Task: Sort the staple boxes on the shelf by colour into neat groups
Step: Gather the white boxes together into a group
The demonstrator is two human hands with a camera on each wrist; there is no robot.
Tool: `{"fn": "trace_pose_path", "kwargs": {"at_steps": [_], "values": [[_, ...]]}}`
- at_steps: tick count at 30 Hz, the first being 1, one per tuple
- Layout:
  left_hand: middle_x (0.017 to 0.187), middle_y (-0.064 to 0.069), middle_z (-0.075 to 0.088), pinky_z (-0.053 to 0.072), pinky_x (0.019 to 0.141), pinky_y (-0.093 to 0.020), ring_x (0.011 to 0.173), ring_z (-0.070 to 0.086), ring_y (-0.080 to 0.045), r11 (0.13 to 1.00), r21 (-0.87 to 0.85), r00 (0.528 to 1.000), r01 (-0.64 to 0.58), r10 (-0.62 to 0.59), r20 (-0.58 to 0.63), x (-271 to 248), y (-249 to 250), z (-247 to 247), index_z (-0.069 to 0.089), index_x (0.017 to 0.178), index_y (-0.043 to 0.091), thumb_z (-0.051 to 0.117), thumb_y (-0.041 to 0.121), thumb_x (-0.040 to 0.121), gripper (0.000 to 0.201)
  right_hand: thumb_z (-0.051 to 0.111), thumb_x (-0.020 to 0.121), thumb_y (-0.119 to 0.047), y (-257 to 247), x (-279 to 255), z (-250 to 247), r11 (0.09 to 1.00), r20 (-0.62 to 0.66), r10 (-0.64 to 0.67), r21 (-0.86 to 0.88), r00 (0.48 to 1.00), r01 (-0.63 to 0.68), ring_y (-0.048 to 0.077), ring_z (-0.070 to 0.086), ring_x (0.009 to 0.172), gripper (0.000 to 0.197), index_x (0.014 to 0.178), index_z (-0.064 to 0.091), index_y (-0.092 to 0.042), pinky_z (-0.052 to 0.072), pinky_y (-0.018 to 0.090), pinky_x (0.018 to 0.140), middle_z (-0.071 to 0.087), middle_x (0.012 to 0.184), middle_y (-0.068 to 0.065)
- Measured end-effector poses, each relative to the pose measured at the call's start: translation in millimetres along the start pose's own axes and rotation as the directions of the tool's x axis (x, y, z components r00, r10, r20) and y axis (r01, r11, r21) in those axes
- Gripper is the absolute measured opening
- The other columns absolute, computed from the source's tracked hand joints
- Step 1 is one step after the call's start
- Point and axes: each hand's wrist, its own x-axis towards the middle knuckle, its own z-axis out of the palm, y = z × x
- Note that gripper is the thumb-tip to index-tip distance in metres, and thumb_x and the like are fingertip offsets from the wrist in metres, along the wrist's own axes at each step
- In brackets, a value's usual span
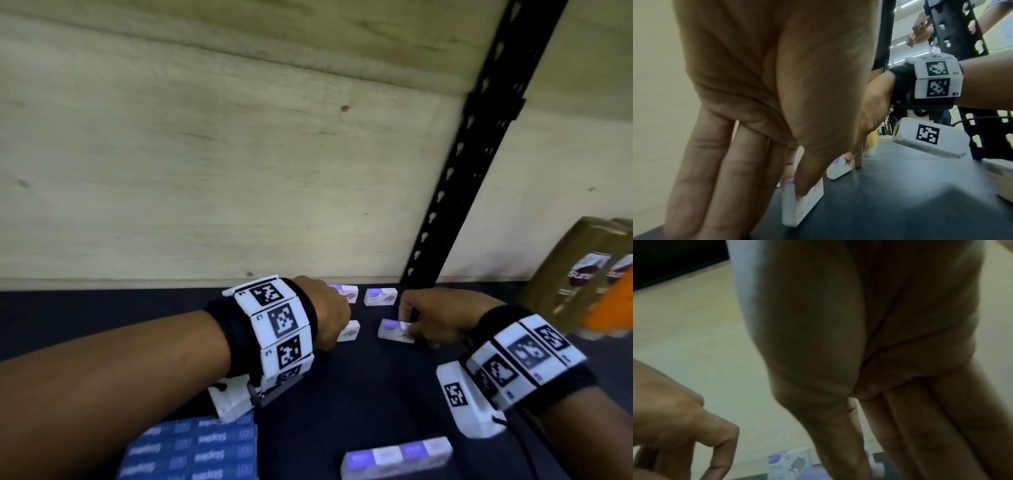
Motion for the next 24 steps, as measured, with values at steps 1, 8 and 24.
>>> {"fn": "trace_pose_path", "kwargs": {"at_steps": [1,8,24], "values": [[0.112,-0.004,0.059,0.037,0.068,-0.03,0.084,0.048,-0.02,1.0,0.006,1.0,-0.009,0.009,0.001,-4.6,0.9,1.3,0.055,0.129,0.011,0.046,0.024,0.099,0.033,0.058,0.095,-0.025,-1.3,-5.3,1.1,1.0,0.03,0.002,0.0,1.0,-0.002,0.012,0.06,0.07,0.013,0.105,0.065,-0.02,0.045,0.024,0.066,0.071,0.079,-0.001],[0.112,-0.004,0.062,0.039,0.069,-0.034,0.084,0.052,-0.023,0.998,0.025,0.998,-0.058,0.058,0.019,-43.4,15.7,9.4,0.057,0.118,0.015,0.05,0.03,0.096,0.028,0.062,0.094,-0.029,-8.3,-44.5,15.0,0.994,0.043,-0.031,-0.103,0.999,0.035,0.013,0.062,0.094,0.016,0.108,0.067,-0.023,0.045,0.026,0.078,0.068,0.105,-0.007],[0.103,0.003,0.065,0.044,0.067,-0.028,0.088,0.061,-0.021,0.986,-0.088,0.986,-0.14,0.147,0.077,-89.3,40.1,11.1,0.064,0.108,0.021,0.055,0.041,0.092,0.027,0.065,0.089,-0.032,1.5,-99.3,42.2,0.987,0.031,-0.123,-0.103,0.992,0.125,0.004,0.059,0.089,0.008,0.091,0.058,-0.036,0.046,0.022,0.076,0.067,0.1,-0.014]]}}
